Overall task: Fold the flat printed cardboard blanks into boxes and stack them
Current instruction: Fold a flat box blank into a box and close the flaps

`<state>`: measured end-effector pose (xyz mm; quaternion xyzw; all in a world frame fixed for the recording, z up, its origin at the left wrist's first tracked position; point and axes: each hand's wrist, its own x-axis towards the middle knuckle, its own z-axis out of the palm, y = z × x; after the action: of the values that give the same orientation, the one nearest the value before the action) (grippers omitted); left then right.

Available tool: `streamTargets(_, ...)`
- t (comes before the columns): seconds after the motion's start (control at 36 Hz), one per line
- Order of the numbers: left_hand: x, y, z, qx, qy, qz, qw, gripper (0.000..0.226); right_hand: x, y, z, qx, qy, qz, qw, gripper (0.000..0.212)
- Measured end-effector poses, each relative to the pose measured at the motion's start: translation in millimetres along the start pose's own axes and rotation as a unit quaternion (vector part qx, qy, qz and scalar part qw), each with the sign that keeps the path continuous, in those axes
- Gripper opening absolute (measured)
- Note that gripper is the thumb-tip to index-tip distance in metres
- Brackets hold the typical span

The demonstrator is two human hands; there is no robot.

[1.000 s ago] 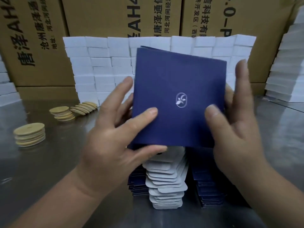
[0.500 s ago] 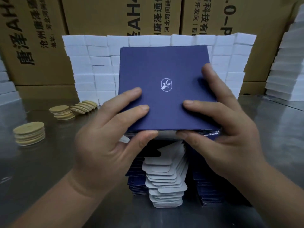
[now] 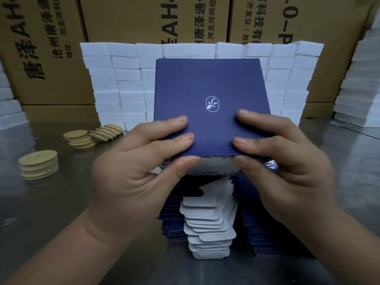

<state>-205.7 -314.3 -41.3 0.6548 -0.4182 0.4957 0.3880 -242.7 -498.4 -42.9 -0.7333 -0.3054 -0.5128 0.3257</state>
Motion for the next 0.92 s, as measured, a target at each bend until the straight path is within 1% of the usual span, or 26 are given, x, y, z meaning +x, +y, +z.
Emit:
streamTargets(0.28,1,-3,2,-0.028,0.017,-0.028,0.999,0.034,3,-3,-3,-0.004,0.001,-0.02,1.0,0.019)
streamTargets(0.44,0,-6,3,-0.021,0.024,-0.012,0.999,0.031,2,-4,-2,-0.021,0.01,-0.039,0.999,0.016)
streamTargets(0.5,-1,-9,3,-0.015,0.032,-0.006,0.999,0.028,2,-3,-4,-0.002,0.015,-0.031,0.999,0.018)
streamTargets(0.53,-2,-11,2,-0.009,0.037,-0.004,0.999,0.027,2,-4,-4,0.035,0.03,-0.01,0.999,0.022)
streamTargets(0.58,-2,-15,1,0.006,0.043,0.007,0.999,0.025,1,-5,-4,0.135,0.076,0.058,0.986,0.03)
streamTargets(0.61,-2,-17,1,0.015,0.044,0.017,0.999,0.025,1,-5,-4,0.157,0.105,0.089,0.978,0.032)
streamTargets(0.64,-3,-19,1,0.02,0.044,0.027,0.998,0.026,1,-5,-3,0.155,0.129,0.119,0.972,0.033)
streamTargets(0.69,-4,-22,2,0.018,0.047,0.047,0.998,0.028,1,-2,0,0.15,0.15,0.181,0.96,0.032)
streamTargets(0.75,-5,-26,4,0.01,0.055,0.063,0.996,0.028,1,4,0,0.155,0.145,0.248,0.945,0.036)
streamTargets(0.81,-5,-32,6,-0.012,0.08,0.055,0.995,0.029,3,11,-1,0.172,0.131,0.298,0.93,0.043)
streamTargets(0.89,-6,-38,7,-0.088,0.109,-0.002,0.99,0.029,6,15,-4,0.241,0.105,0.33,0.907,0.056)
streamTargets(0.92,-5,-37,7,-0.117,0.105,-0.034,0.987,0.033,7,14,-4,0.267,0.104,0.335,0.898,0.055)
